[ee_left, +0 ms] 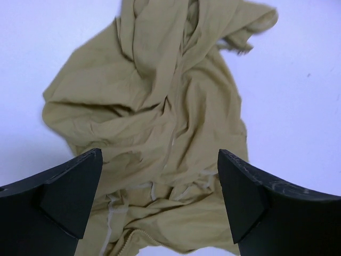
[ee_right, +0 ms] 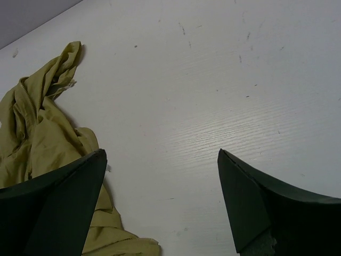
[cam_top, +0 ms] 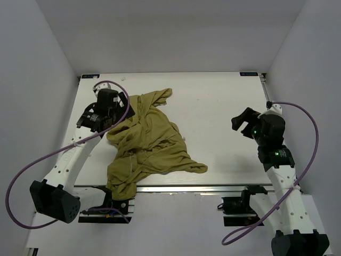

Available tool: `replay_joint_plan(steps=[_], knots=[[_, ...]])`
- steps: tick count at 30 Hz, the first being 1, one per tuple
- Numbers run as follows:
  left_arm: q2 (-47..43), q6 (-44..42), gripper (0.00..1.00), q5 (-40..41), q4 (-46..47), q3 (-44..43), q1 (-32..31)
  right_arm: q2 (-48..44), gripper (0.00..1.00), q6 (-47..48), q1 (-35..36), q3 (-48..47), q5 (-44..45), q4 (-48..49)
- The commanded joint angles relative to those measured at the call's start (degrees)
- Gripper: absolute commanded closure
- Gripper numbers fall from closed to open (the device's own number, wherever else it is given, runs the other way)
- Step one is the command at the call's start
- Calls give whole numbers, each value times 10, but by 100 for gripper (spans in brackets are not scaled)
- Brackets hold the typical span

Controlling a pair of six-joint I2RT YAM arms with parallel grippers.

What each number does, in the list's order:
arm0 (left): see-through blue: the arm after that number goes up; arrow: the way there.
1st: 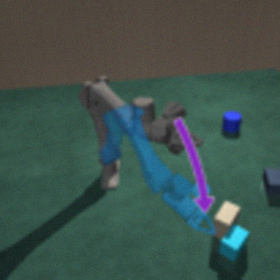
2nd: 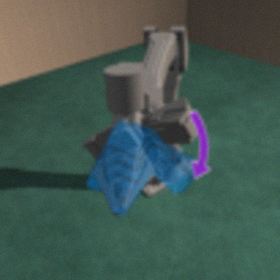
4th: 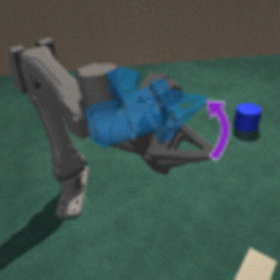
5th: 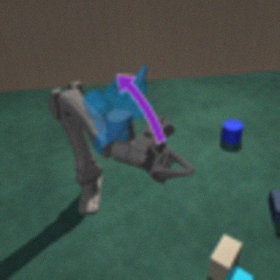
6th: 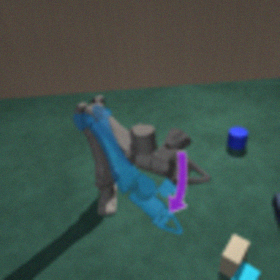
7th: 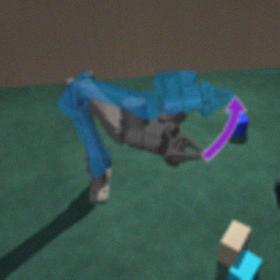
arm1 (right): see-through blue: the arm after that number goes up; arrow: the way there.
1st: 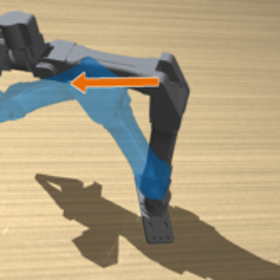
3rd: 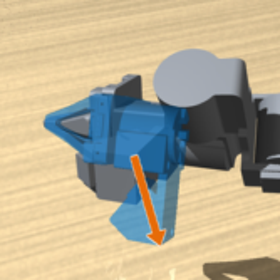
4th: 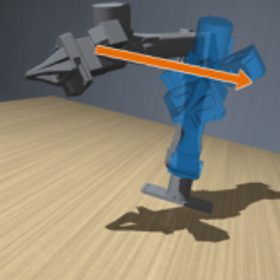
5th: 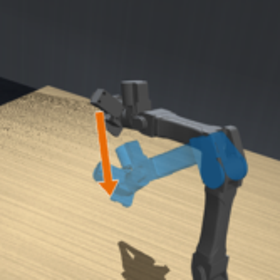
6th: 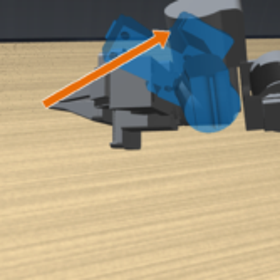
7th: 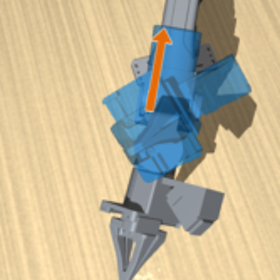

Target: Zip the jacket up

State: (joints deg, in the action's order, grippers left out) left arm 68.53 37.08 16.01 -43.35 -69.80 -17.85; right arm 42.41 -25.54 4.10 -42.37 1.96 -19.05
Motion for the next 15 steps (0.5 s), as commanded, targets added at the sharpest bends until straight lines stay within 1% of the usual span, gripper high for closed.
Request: replay_joint_plan(steps=[1,2,5,7,8,9,11,12,13,14,15], knots=[[-2,2,2,-52,-9,34,-1,3,11,8,-2,4,-55,46],[1,1,2,-77,-6,44,-1,8,11,10,-2,7,-68,52],[20,2,2,-120,5,89,-1,45,11,17,-1,6,-121,59],[40,11,2,-126,-9,110,-2,78,11,16,7,4,-163,59],[43,13,2,-122,-11,119,-1,87,11,18,17,5,-166,73],[46,18,2,-116,-13,128,-1,98,11,27,54,7,-159,80],[49,27,2,-107,-9,155,-1,129,11,38,111,-2,-97,93],[49,29,2,-102,-2,164,-1,144,11,46,175,-8,-70,95],[53,35,2,-100,3,173,-1,179,11,59,205,-15,-37,96],[57,39,2,-100,7,190,-1,199,11,61,227,-22,-31,100],[60,40,2,-98,17,197,-2,220,11,66,264,-31,-33,119]])
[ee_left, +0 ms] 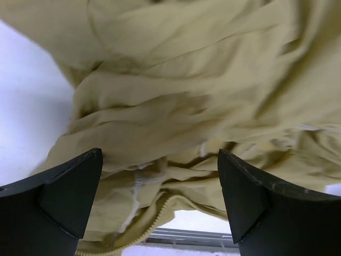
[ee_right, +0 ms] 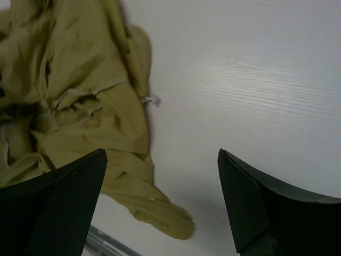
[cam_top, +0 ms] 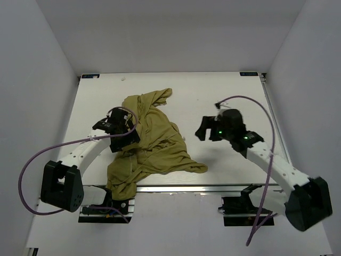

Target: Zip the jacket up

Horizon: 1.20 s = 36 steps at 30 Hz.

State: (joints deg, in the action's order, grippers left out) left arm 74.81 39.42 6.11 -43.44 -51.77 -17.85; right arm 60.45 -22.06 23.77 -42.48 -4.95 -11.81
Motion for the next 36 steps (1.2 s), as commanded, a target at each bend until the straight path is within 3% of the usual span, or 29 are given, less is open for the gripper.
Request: replay_joint_plan(steps=[1,2,4,5,6,8,9,14,18,21,24,29,33,36], knots=[[2,17,5,0,24,22,-1,85,11,33,84,-37,39,53],[10,18,17,0,32,27,-1,107,11,35,99,-45,44,59],[18,19,31,14,41,30,-1,177,11,46,146,-69,85,84],[30,18,39,21,45,31,-1,200,11,53,157,-80,87,88],[36,17,54,29,47,27,-1,248,10,54,173,-105,83,91],[59,17,71,63,36,19,0,293,11,54,183,-133,66,87],[66,21,97,78,31,5,0,331,11,51,190,-149,66,81],[78,42,100,144,-1,-39,1,388,18,35,196,-192,36,59],[66,20,100,158,7,-69,1,368,77,-26,196,-135,121,57],[66,-31,100,98,71,-77,0,313,100,-74,182,-68,190,43],[96,-57,100,43,126,-124,-6,231,100,-139,133,5,234,7],[154,-80,100,50,152,-227,-30,54,100,-211,32,108,255,-68],[207,-58,100,130,118,-316,-32,-42,100,-263,27,137,278,-130],[226,-34,100,196,66,-344,-27,-69,100,-273,27,151,258,-122]])
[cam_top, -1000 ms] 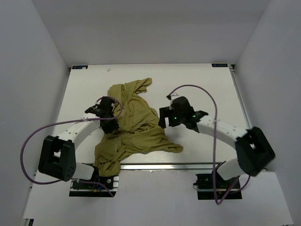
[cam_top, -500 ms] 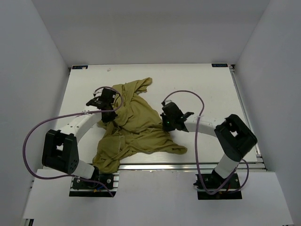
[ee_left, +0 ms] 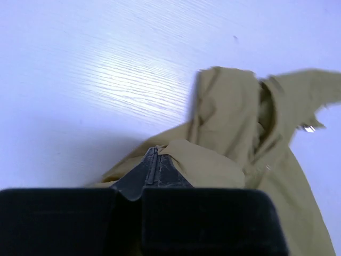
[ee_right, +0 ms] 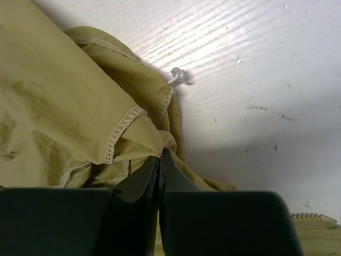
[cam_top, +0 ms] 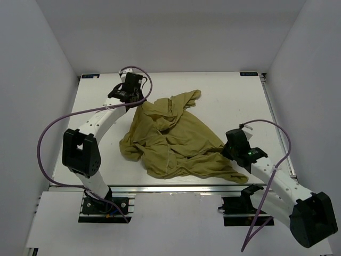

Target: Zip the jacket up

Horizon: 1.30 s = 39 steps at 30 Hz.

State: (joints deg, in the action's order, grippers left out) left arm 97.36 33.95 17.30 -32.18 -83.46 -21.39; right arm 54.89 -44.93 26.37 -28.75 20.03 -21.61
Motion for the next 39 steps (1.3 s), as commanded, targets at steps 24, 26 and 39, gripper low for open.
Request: replay_joint_plan(steps=[24,26,39], knots=[[13,1,100,23,22,54,169,728,14,206,-42,-901,7,-98],[17,-21,100,3,50,54,169,799,14,197,-58,-971,0,-135],[15,-102,100,-43,118,48,169,861,44,235,-84,-945,-154,53]])
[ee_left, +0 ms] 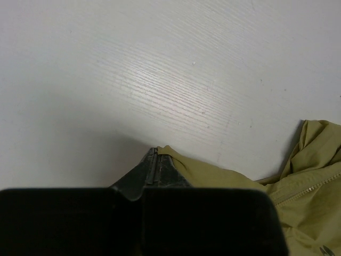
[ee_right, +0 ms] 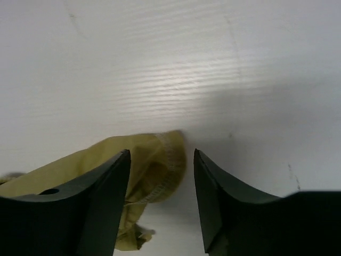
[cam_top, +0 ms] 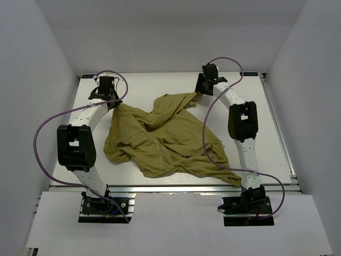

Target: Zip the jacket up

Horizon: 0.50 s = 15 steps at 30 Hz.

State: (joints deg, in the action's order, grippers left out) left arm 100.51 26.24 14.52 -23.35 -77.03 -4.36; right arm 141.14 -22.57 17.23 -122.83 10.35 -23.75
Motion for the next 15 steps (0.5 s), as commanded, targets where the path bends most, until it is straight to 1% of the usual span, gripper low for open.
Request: replay_joint_plan(steps=[1,3,6,7,8,11,13,14,15], knots=[[-16,-28,100,-17,36,-16,0,-3,46,5,7,4,-66,90],[-17,-36,100,-21,39,-19,0,7,51,-7,3,-7,-90,99],[-19,-38,100,-7,34,-26,0,30,52,-42,-8,-42,-133,79],[-19,-38,100,-3,31,-27,-1,28,50,-48,-11,-37,-141,76],[-20,-40,100,-1,31,-28,-1,24,45,-50,-12,-29,-142,77],[-21,-38,100,-4,27,-26,0,5,39,-45,-11,16,-130,82],[-20,-37,100,-2,25,-23,0,-5,39,-38,-12,33,-113,73],[-19,-37,100,-1,24,-23,0,-7,39,-35,-12,34,-83,51],[-17,-35,100,-1,21,-22,-1,-9,39,-21,-11,35,-76,45]])
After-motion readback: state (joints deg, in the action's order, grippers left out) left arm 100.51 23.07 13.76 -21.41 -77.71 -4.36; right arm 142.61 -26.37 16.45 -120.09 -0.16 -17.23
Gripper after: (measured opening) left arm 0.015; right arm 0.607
